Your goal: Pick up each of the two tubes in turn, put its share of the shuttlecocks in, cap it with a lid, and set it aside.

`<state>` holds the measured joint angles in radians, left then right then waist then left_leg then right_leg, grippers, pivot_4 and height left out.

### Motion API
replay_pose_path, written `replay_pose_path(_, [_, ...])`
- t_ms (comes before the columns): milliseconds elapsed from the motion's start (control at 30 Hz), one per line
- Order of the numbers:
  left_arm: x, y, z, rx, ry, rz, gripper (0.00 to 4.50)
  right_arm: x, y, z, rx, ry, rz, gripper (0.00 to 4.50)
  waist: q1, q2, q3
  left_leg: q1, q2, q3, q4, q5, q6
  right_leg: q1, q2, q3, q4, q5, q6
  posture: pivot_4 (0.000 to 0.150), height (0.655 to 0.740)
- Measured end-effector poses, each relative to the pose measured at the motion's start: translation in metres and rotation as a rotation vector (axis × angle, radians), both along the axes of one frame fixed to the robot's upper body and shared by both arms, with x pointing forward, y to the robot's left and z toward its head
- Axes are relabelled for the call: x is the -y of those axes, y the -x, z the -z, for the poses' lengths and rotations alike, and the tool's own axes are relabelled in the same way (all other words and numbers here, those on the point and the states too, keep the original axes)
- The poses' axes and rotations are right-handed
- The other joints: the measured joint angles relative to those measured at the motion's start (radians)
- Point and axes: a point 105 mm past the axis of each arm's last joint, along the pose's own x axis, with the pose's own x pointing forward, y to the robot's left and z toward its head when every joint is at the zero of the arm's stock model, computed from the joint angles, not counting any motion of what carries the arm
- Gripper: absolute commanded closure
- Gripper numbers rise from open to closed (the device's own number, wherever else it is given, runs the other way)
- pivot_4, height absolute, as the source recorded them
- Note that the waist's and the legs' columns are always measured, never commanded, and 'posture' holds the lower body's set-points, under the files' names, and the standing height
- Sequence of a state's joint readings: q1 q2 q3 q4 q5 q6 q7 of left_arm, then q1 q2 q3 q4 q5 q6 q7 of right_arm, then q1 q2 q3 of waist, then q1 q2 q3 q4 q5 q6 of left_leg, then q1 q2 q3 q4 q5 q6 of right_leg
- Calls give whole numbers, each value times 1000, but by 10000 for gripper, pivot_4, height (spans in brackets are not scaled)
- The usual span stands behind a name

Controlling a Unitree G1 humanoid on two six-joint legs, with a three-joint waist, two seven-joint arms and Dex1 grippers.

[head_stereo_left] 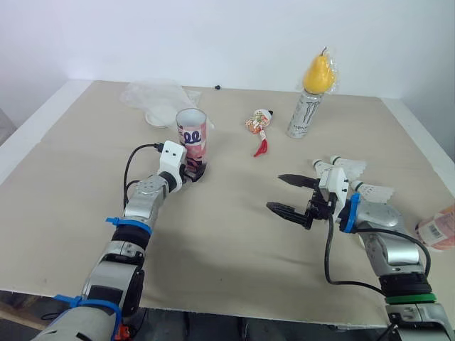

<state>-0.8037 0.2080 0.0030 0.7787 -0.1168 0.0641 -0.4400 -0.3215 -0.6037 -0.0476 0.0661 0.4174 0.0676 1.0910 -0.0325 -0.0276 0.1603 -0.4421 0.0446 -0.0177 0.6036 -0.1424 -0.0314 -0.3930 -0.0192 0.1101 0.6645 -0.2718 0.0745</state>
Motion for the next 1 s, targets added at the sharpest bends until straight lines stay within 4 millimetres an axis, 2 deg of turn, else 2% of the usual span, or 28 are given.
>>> replay_pose_path(567, [2,-11,-2,6,-15,28,0,-7,5,-8,20,-1,26,72,0,0,0,-1,0,-1,0,0,0,0,0,-1,0,0,0,1500,7400])
replay_pose_path(667, [3,-11,-3,17,-11,31,12441,-8,5,-9,26,-1,26,0,0,0,0,-1,0,-1,0,0,0,0,0,-1,0,0,0,1500,7400])
replay_pose_path(733, [3,-12,-3,21,-8,23,16716,-8,5,-10,29,-1,25,0,0,0,0,-1,0,-1,0,0,0,0,0,-1,0,0,0,1500,7400])
replay_pose_path(1000, [1,-12,-6,41,-34,30,16716,-8,0,-17,23,-26,73,0,0,0,0,-1,0,-1,0,0,-1,0,0,-1,0,0,0,1500,7400])
